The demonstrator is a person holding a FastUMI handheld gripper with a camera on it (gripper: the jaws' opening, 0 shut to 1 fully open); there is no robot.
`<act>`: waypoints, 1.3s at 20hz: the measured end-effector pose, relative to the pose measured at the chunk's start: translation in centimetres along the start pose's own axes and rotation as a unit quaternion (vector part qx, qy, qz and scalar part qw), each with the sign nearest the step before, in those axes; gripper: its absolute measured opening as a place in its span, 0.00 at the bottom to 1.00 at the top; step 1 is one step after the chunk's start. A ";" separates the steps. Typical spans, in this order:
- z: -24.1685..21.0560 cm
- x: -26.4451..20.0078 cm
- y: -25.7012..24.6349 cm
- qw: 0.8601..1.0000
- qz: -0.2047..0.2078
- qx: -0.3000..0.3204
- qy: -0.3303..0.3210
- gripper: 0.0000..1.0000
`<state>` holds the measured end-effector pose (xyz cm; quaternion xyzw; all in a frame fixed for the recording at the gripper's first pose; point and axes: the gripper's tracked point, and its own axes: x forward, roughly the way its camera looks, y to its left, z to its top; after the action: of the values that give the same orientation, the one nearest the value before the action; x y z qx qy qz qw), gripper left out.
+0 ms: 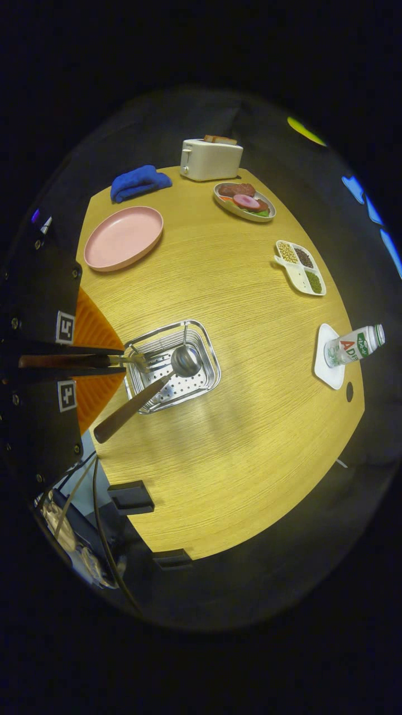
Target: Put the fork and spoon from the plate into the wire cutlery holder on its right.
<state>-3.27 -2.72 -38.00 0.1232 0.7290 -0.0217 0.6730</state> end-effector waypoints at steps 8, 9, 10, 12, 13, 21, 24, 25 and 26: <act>0.9 -0.8 1.0 0.999 0.011 -0.003 -0.038 0.23; 1.0 -0.9 1.5 0.999 0.018 -0.004 -0.043 0.34; 1.0 -0.8 1.5 0.999 0.019 -0.005 -0.047 0.55; 1.2 -0.6 1.5 0.998 0.017 -0.004 -0.054 0.99; 1.3 -0.6 1.6 0.998 0.016 -0.004 -0.055 0.99; 2.5 -1.7 1.9 0.995 0.024 0.007 -0.098 0.98; 4.2 -3.2 2.0 0.989 0.021 -0.004 -0.147 0.98; 5.0 -3.9 2.0 0.986 0.014 -0.010 -0.168 0.98; 5.8 -4.7 2.0 0.981 0.009 -0.015 -0.194 0.98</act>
<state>3.09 -2.60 -33.67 0.1132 0.5838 -0.0280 0.8035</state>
